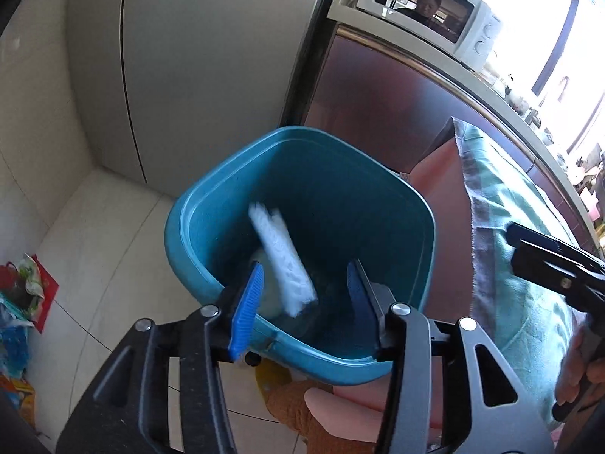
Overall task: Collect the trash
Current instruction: 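Carry the foam nets to the teal bin and open the left gripper, then grasp the remaining foam nets with the left gripper while the right gripper grasps the gold wrapper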
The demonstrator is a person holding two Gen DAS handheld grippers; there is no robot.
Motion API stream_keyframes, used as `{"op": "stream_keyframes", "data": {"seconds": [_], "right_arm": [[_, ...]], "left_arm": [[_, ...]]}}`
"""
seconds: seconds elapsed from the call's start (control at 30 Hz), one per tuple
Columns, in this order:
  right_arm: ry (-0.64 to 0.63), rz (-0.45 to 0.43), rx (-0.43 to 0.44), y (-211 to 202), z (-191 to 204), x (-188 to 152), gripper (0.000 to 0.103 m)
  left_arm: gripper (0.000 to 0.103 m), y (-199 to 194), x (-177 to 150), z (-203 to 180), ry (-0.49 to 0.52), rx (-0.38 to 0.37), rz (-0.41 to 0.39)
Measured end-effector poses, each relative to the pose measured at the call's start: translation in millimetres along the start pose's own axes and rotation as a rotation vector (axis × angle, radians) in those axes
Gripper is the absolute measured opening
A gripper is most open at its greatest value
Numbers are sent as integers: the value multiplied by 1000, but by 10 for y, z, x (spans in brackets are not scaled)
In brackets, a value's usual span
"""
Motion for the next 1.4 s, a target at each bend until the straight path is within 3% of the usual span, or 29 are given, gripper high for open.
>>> {"op": "stream_keyframes", "data": {"seconds": [0.1, 0.2, 0.37, 0.57, 0.73, 0.93, 1.03, 1.1, 1.2, 1.33, 1.4], "right_arm": [[10, -43, -18, -309, -142, -138, 62], [25, -89, -54, -644, -305, -303, 64], [77, -181, -151, -1272, -625, -666, 64], [160, -264, -344, -2057, -989, -1169, 64], [238, -276, -485, -2460, -1405, -1483, 66], [305, -224, -482, -2385, -1819, -1659, 66], [317, -212, -449, -2322, -1869, -1714, 51], [318, -215, -411, -2309, -1864, -1722, 33], [329, -225, -372, -2262, -1821, -1703, 26], [323, -255, -389, -2373, -1810, -1699, 29], [312, -281, -437, -2504, -1841, -1682, 38]], "left_arm": [[49, -102, -17, -113, 16, -6, -20], [58, -255, -57, -385, 69, -44, -57], [66, -525, -238, -1138, 191, -193, -86], [70, -608, -699, -2266, 374, -392, -17], [72, -564, -1088, -3046, 485, -471, 38], [72, -413, -1366, -3557, 522, -495, 104], [72, -302, -1497, -3713, 521, -498, 141], [72, -247, -1566, -3777, 521, -504, 164], [74, -191, -1628, -3863, 529, -499, 185], [78, -189, -1690, -3967, 534, -511, 221], [80, -127, -1727, -4017, 554, -501, 236]]}}
Point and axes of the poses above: each gripper's, at about its wrist camera, not at the fingertips, and y roughly the way its jaws point, z to its left, x to its top, the point moved 8 cm from there along y, roughly the way its jaws point, and after that the axes turned 9 degrees about -y, right-handed, at the moved point
